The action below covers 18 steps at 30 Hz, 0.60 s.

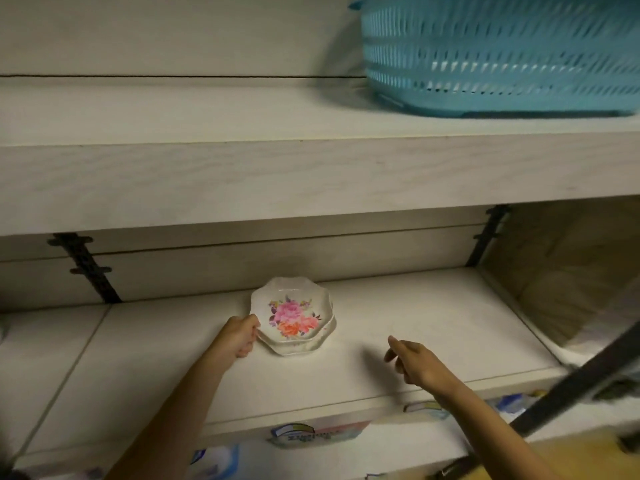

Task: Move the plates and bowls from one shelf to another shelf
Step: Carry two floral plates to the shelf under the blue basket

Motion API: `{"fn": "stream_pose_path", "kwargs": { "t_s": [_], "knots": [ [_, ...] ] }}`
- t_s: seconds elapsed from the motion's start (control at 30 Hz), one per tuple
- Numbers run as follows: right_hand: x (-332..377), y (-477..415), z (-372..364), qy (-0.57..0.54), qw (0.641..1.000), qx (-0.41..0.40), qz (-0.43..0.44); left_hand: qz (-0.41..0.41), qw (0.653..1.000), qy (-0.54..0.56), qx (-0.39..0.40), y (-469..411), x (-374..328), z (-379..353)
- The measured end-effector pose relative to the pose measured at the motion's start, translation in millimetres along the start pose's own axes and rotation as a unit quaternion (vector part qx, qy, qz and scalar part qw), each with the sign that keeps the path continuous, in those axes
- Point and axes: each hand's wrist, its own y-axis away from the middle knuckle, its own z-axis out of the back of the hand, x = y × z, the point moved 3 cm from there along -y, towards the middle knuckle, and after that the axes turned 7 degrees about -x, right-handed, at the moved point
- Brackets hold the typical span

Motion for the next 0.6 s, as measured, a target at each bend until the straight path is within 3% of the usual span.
{"fn": "stream_pose_path", "kwargs": {
  "t_s": [0.17,0.3,0.4,0.6],
  "knots": [
    [0.7,1.8,3.5,-0.013,1.0,-0.009,-0.007,0.001,0.998,-0.063,0.017,-5.5,1.9,-9.9],
    [8.6,2.3,0.7,0.011,1.0,-0.01,0.016,-0.033,0.983,-0.179,-0.004,-0.6,3.2,-8.2],
    [20.7,1.9,-5.8,0.054,0.997,-0.004,0.051,-0.117,0.942,-0.306,-0.07,10.3,-2.8,0.6],
    [55.5,2.9,-35.5,0.107,0.984,0.038,0.136,-0.273,0.851,-0.42,-0.159,57.3,1.1,35.5]
  ]
}}
